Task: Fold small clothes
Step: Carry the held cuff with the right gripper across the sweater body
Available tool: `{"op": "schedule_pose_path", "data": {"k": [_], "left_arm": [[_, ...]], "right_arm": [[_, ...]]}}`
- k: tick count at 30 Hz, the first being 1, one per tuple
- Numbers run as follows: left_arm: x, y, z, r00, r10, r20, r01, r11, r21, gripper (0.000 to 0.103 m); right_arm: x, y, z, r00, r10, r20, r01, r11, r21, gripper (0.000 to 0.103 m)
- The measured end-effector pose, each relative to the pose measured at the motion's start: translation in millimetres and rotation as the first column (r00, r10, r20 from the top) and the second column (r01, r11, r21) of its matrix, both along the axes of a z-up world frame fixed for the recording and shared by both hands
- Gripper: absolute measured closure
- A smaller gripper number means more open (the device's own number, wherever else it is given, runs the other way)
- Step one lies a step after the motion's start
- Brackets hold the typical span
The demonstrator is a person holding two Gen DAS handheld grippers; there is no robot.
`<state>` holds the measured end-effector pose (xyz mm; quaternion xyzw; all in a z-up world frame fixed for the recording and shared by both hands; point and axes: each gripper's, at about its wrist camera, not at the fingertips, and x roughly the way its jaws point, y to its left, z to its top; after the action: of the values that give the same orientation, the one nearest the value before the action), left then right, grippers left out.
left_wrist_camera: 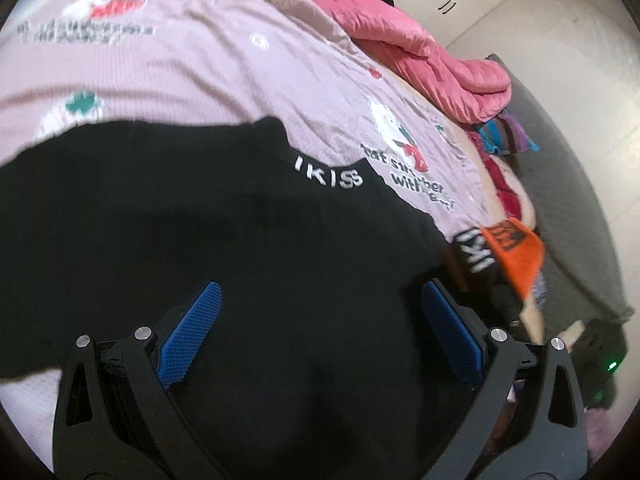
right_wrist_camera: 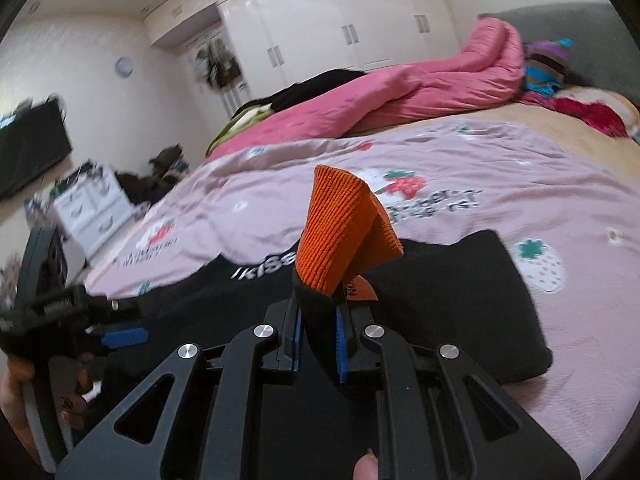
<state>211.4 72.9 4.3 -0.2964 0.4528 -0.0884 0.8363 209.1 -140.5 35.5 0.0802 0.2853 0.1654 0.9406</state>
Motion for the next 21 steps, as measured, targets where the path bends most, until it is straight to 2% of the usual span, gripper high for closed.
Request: {"op": "schedule_pose_path", "data": {"k": [2, 7, 10, 15, 18, 21], "left_arm": [[-1.3, 2.5, -4.8, 1.000, -0.008, -0.007, 0.007, 0.999, -0.035, 0.009], [-2.2, 4.6, -14.1, 0.999, -0.020, -0.030, 0.017, 0.994, -0.112, 0.009], [-1.6, 7.3, -20.3, 0.999, -0.019, -0.045, 0.013, 0.990, -0.142, 0.010], [-0.7, 2.4, -24.3, 0.998, -0.043, -0.051, 0.034, 0.986, -0.161, 0.023], [-0.6, -3.4, -26.9, 0.996, -0.066, -0.055, 0.055, 0.984, -0.168, 0.033], [-0.1, -14.9, -34.0, 0.992, -0.096, -0.081, 0.082, 0.983, -0.166, 0.042]], "right_arm": [[-1.7, 17.5, -3.9, 1.000, 0.029, 0.005, -0.028, 0.998, -0.050, 0.091], [0.2, 40.3, -20.7, 0.995, 0.093, -0.034, -0.096, 0.991, -0.094, 0.088], [-3.1, 51.8, -27.0, 0.989, 0.135, -0.059, -0.141, 0.984, -0.108, 0.082], [-17.7, 53.3, -20.6, 0.966, 0.244, -0.081, -0.248, 0.968, -0.034, 0.058], [-28.2, 51.3, -13.6, 0.964, 0.259, -0.057, -0.263, 0.963, -0.064, 0.057], [-30.7, 39.7, -10.0, 0.975, 0.219, -0.042, -0.222, 0.971, -0.090, 0.051]]}}
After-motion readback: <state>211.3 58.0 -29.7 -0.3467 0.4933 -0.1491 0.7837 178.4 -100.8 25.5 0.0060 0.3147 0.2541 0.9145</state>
